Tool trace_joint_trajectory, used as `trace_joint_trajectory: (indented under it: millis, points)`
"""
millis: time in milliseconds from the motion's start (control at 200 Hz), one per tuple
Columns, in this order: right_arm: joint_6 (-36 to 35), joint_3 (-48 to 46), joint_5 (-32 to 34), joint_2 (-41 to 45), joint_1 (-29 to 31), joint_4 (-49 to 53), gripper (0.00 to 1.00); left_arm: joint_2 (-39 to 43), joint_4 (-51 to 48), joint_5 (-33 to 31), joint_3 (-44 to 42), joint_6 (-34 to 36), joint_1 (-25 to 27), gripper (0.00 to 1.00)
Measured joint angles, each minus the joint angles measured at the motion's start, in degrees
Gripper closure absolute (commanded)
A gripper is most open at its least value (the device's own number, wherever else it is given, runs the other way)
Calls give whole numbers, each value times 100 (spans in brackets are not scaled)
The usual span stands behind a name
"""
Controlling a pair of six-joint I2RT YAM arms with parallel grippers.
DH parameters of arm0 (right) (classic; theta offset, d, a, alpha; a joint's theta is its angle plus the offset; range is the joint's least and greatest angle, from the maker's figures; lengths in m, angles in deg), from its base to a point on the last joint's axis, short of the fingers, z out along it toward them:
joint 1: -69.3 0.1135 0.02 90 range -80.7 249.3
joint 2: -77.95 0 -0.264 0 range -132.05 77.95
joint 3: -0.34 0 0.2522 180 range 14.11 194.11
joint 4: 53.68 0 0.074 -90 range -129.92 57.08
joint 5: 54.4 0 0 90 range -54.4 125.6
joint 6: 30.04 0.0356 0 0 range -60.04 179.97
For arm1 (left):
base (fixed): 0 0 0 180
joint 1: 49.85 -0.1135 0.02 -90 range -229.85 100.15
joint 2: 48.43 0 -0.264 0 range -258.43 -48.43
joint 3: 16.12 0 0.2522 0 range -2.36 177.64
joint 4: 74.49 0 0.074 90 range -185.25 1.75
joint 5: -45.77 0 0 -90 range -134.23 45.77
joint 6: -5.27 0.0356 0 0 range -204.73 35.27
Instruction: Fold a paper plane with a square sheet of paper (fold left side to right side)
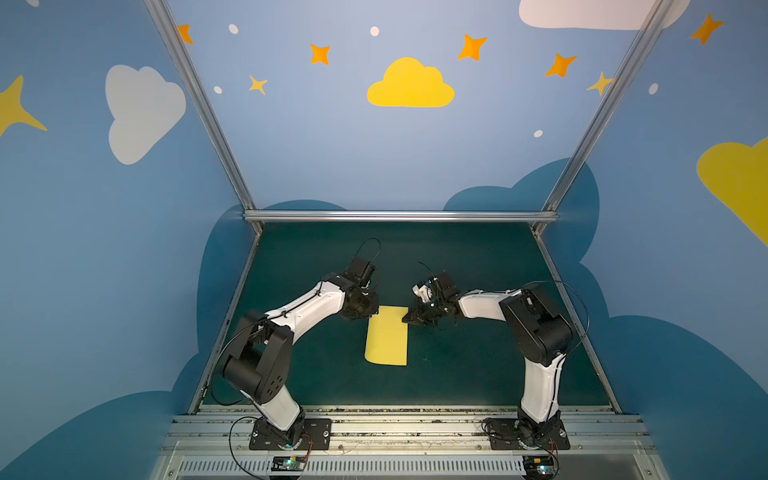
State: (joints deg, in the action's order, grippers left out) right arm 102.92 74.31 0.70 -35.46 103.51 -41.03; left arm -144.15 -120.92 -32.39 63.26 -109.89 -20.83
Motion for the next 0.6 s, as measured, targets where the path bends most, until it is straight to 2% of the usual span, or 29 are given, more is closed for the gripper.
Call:
trace_joint_trajectory:
  millis: [365,601]
  points:
    - [66,-33,-170,4,-81,-122,100,-1132,352,374,629,-505,656,92]
    - [229,-256,-295,546,-715,-225,100,-1416,522,413,680,-658,822,92]
